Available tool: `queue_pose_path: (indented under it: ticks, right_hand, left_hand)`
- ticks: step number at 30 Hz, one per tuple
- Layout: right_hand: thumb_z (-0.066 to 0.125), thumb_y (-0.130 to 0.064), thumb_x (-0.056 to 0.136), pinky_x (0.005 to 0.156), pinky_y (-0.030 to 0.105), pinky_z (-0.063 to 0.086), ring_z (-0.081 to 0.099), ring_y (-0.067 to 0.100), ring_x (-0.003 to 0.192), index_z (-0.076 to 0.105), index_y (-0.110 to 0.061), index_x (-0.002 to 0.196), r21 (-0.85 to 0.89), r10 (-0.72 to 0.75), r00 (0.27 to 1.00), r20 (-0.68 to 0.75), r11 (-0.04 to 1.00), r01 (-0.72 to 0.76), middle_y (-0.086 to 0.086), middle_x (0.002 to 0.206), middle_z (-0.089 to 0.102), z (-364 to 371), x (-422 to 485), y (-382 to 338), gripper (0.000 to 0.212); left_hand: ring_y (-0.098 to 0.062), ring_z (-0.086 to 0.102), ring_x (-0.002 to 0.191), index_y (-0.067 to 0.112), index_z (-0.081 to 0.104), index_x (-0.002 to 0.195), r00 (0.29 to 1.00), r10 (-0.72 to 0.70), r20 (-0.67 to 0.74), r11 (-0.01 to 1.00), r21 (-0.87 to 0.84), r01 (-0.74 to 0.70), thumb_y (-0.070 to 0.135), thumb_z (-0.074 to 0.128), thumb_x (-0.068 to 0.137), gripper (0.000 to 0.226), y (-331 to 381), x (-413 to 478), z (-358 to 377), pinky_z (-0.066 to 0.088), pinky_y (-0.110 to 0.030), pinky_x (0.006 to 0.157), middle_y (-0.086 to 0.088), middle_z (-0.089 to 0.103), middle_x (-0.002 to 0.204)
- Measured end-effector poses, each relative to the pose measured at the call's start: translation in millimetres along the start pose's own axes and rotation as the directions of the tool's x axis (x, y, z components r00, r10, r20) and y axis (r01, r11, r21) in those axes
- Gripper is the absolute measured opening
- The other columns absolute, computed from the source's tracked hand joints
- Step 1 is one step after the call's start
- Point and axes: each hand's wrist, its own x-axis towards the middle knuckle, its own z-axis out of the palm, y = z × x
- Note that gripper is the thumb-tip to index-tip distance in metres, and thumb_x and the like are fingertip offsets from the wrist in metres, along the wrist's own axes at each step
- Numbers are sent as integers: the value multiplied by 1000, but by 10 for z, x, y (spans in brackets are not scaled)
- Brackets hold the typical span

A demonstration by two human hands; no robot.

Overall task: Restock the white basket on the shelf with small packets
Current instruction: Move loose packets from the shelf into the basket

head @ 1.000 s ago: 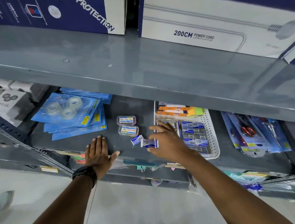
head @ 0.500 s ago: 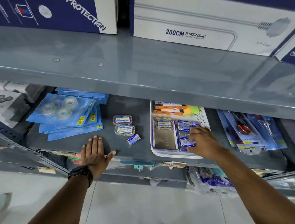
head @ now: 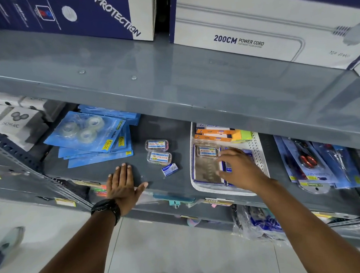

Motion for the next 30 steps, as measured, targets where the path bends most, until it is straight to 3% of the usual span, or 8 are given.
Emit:
queue_pose_path:
  ticks: [4, 8, 11, 15, 20, 24, 28, 30]
  right_hand:
    - [72, -36, 77, 106, 41, 38, 50, 22, 120, 68, -22, 110, 39, -155, 987, -32, 987, 156, -1, 125, 61, 183, 214, -523, 36]
    - [67, -37, 82, 118, 44, 12, 21, 27, 143, 61, -21, 124, -132, -208, 970, 128, 966, 224, 3, 147, 43, 524, 412, -880, 45]
    - [68, -30, 80, 118, 54, 0, 8, 31, 146, 56, -23, 128, -262, -229, 956, 182, 926, 271, 7, 151, 35, 729, 548, -1044, 50]
    - [71, -25, 77, 116, 60, -4, 3, 36, 147, 59, -26, 126, -354, -224, 950, 217, 889, 290, 10, 157, 25, 894, 719, -1132, 51]
    - [75, -16, 75, 115, 62, -6, 1, 37, 147, 63, -21, 119, -410, -238, 944, 226, 856, 314, 10, 156, 26, 962, 830, -1131, 46]
    - [73, -22, 78, 115, 61, -9, 1, 34, 147, 66, -20, 115, -386, -266, 947, 179, 866, 317, 7, 156, 29, 947, 785, -1161, 37]
    - [69, -29, 81, 118, 56, 0, 13, 29, 146, 67, -17, 114, -243, -307, 952, 22, 922, 303, 3, 150, 40, 635, 588, -1193, 35]
    - [71, -33, 79, 116, 55, 12, 26, 29, 142, 68, -18, 111, -191, -322, 941, -103, 935, 299, 2, 141, 50, 415, 439, -1112, 35]
  left_hand:
    - [-31, 10, 148, 10, 14, 152, 1000, 6, 6, 1000, -5, -6, 81, -6, 75, 107, -1, 6, 4, 6, -49, 119, -10, 14, 161]
    - [-30, 7, 148, 11, 11, 152, 1000, 11, 11, 1000, 11, -11, 81, -10, 73, 108, 2, 2, -6, 5, -48, 119, -10, 11, 162]
    - [-30, 5, 148, 11, 9, 153, 1000, 19, 13, 1000, 17, -19, 80, -7, 75, 105, -9, 5, -3, 4, -48, 120, -10, 8, 162]
    - [-30, 3, 148, 11, 6, 153, 999, 34, 22, 999, 18, -35, 80, -8, 75, 105, -25, 13, 5, 3, -48, 120, -9, 5, 162]
    - [-31, 5, 148, 12, 8, 153, 999, 32, 12, 999, 4, -32, 79, -4, 78, 102, -31, 7, 12, 4, -48, 119, -9, 7, 162]
    - [-31, 6, 148, 11, 10, 153, 999, 35, 11, 999, 2, -35, 78, -1, 79, 99, -32, 4, 14, 6, -49, 120, -10, 9, 162]
    - [-31, 5, 148, 11, 8, 153, 999, 33, 19, 999, 14, -33, 76, -1, 78, 99, -8, 2, -1, 4, -48, 120, -10, 8, 162]
    - [-31, 6, 148, 11, 9, 153, 999, 29, 15, 999, 20, -29, 76, -2, 78, 100, -5, -3, -5, 5, -48, 120, -10, 9, 162]
